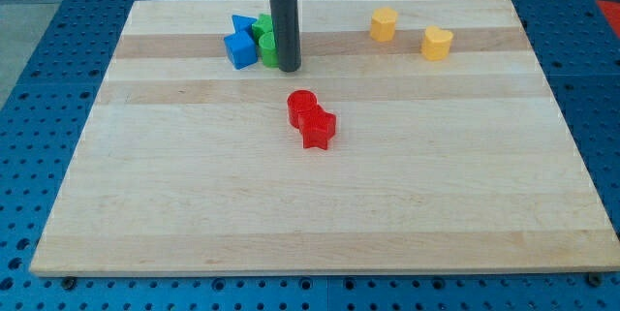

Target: Push yellow hexagon along with yellow heart slightly right

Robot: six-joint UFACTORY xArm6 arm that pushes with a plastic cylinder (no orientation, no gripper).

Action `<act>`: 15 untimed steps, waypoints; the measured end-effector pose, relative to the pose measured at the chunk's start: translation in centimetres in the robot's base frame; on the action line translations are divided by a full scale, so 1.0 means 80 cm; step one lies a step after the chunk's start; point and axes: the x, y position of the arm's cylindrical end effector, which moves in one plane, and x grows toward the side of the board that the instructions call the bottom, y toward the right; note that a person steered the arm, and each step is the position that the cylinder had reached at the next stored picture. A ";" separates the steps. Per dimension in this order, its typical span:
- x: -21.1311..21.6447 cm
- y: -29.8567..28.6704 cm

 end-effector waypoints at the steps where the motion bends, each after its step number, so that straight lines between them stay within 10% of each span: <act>1: -0.005 0.006; 5: 0.020 0.082; 10: -0.122 0.176; 15: -0.088 0.295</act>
